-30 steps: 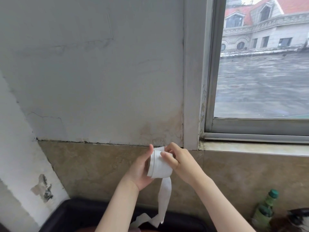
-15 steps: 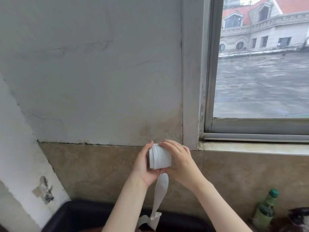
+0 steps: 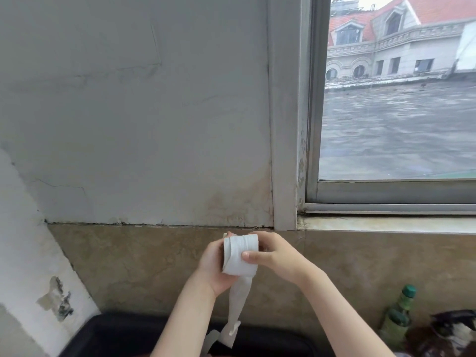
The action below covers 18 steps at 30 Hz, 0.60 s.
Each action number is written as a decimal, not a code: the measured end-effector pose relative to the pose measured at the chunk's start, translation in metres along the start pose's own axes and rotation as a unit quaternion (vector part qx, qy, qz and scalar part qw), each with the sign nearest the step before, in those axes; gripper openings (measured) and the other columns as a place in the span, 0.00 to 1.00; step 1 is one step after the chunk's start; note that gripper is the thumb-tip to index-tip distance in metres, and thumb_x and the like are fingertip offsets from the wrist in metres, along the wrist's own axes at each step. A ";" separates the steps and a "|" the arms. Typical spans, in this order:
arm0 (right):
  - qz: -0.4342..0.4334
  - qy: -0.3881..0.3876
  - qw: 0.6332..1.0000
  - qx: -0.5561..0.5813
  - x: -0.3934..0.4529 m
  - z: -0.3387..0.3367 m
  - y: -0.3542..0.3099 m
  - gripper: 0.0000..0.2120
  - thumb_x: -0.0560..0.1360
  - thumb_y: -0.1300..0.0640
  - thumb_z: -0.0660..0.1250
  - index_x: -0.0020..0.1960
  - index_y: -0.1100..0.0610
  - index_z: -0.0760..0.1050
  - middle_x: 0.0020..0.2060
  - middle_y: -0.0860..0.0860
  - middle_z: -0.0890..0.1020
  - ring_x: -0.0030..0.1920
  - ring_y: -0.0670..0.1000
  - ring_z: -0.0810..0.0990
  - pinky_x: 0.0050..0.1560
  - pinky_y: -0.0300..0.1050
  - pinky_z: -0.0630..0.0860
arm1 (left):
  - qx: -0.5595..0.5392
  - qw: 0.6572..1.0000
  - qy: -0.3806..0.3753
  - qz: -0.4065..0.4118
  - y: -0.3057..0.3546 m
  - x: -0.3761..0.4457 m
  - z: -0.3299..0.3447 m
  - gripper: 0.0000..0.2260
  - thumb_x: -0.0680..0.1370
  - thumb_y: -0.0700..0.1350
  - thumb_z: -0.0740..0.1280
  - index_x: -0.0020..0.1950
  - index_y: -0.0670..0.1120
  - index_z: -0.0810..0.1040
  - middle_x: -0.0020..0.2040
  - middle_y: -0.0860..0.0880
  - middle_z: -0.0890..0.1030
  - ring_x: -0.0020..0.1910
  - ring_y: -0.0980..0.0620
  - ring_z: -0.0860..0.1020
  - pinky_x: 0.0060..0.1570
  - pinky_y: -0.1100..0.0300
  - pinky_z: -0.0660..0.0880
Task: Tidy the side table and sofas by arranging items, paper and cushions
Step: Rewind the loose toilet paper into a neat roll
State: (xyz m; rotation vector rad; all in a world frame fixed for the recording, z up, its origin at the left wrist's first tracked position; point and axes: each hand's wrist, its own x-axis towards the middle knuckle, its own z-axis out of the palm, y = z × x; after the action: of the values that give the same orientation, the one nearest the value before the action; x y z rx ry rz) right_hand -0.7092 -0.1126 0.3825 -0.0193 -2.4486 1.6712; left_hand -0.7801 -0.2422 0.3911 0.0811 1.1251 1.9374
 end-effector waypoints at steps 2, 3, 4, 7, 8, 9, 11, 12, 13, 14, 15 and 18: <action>0.019 0.007 1.000 0.008 0.001 0.002 0.002 0.19 0.68 0.44 0.66 0.54 0.53 0.77 0.48 0.49 0.83 0.49 0.48 0.81 0.51 0.46 0.76 | 0.008 1.000 0.008 0.004 0.001 0.004 -0.003 0.25 0.78 0.56 0.59 0.48 0.35 0.83 0.43 0.38 0.81 0.42 0.42 0.79 0.47 0.52 0.73; 0.025 0.016 1.000 -0.001 0.001 0.003 0.002 0.19 0.68 0.42 0.65 0.54 0.51 0.76 0.48 0.49 0.82 0.50 0.49 0.81 0.52 0.48 0.76 | 0.013 1.000 0.007 0.007 0.001 0.005 -0.004 0.28 0.77 0.59 0.59 0.48 0.35 0.84 0.44 0.37 0.82 0.44 0.42 0.79 0.48 0.51 0.73; 0.028 0.028 0.999 -0.013 0.002 0.004 0.003 0.17 0.68 0.41 0.65 0.51 0.50 0.75 0.46 0.49 0.82 0.48 0.49 0.80 0.51 0.49 0.76 | 0.020 1.000 0.007 0.010 0.001 0.005 -0.004 0.29 0.75 0.62 0.60 0.48 0.36 0.84 0.45 0.37 0.82 0.44 0.41 0.80 0.48 0.51 0.73; 0.032 0.059 0.996 -0.062 0.006 0.006 0.000 0.16 0.70 0.39 0.63 0.44 0.51 0.67 0.40 0.51 0.77 0.42 0.51 0.75 0.45 0.48 0.70 | 0.033 0.999 -0.001 0.021 0.003 0.002 0.001 0.25 0.71 0.58 0.66 0.53 0.38 0.81 0.45 0.38 0.82 0.43 0.43 0.80 0.45 0.52 0.76; 0.031 0.071 0.993 -0.095 0.008 0.007 -0.001 0.16 0.72 0.39 0.62 0.47 0.53 0.67 0.41 0.53 0.77 0.44 0.52 0.73 0.47 0.49 0.68 | 0.032 0.999 0.003 0.024 0.004 0.003 0.002 0.23 0.70 0.56 0.67 0.54 0.38 0.80 0.44 0.38 0.82 0.42 0.43 0.80 0.43 0.52 0.77; 0.027 0.088 0.986 -0.139 0.009 0.009 -0.002 0.16 0.75 0.41 0.60 0.51 0.54 0.67 0.44 0.53 0.77 0.47 0.53 0.72 0.50 0.48 0.66 | 0.027 0.999 0.012 0.026 0.004 0.004 0.003 0.21 0.70 0.54 0.68 0.54 0.38 0.79 0.42 0.38 0.82 0.41 0.43 0.80 0.42 0.52 0.77; 0.001 0.149 0.963 -0.224 0.012 0.012 -0.003 0.19 0.76 0.41 0.58 0.59 0.53 0.67 0.51 0.48 0.74 0.55 0.49 0.69 0.54 0.45 0.60 | 0.018 0.998 0.045 0.029 0.006 0.005 0.006 0.17 0.74 0.51 0.67 0.52 0.39 0.79 0.39 0.39 0.82 0.39 0.44 0.80 0.39 0.53 0.78; -0.022 0.173 0.954 -0.243 0.011 0.013 -0.004 0.22 0.74 0.40 0.58 0.62 0.51 0.66 0.55 0.45 0.72 0.58 0.47 0.68 0.54 0.44 0.58 | 0.012 0.997 0.063 0.030 0.006 0.006 0.006 0.15 0.75 0.51 0.67 0.52 0.39 0.78 0.38 0.39 0.82 0.39 0.44 0.80 0.39 0.53 0.77; -0.048 0.181 0.950 -0.250 0.011 0.013 -0.004 0.25 0.73 0.39 0.59 0.65 0.50 0.66 0.59 0.43 0.71 0.61 0.45 0.66 0.55 0.43 0.57 | 0.002 0.997 0.077 0.031 0.007 0.008 0.007 0.15 0.75 0.51 0.66 0.52 0.39 0.78 0.39 0.39 0.81 0.39 0.44 0.79 0.39 0.53 0.77; -0.076 0.170 0.948 -0.260 0.011 0.013 -0.002 0.27 0.71 0.39 0.62 0.67 0.49 0.65 0.63 0.42 0.69 0.63 0.44 0.65 0.56 0.42 0.56 | -0.010 0.996 0.088 0.031 0.007 0.009 0.006 0.16 0.76 0.52 0.66 0.52 0.39 0.78 0.40 0.40 0.81 0.40 0.44 0.79 0.41 0.52 0.76; -0.101 0.147 0.944 -0.277 0.011 0.013 0.001 0.30 0.70 0.41 0.66 0.69 0.49 0.64 0.66 0.41 0.66 0.66 0.43 0.63 0.58 0.41 0.55 | -0.025 0.995 0.093 0.032 0.008 0.010 0.006 0.17 0.76 0.53 0.66 0.53 0.40 0.79 0.41 0.40 0.81 0.41 0.43 0.79 0.41 0.52 0.75; -0.129 0.107 0.935 -0.313 0.010 0.017 0.007 0.37 0.68 0.51 0.73 0.72 0.48 0.61 0.71 0.42 0.63 0.71 0.43 0.58 0.62 0.39 0.52 | -0.052 0.993 0.101 0.030 0.007 0.012 0.007 0.18 0.76 0.56 0.64 0.49 0.41 0.80 0.39 0.41 0.81 0.40 0.43 0.79 0.40 0.51 0.74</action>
State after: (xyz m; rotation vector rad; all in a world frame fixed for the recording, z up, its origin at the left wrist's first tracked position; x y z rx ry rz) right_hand -0.7226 -0.1247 0.3714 0.0332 -2.5624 0.6976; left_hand -0.7895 -0.2306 0.3963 -0.1413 1.1603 2.0902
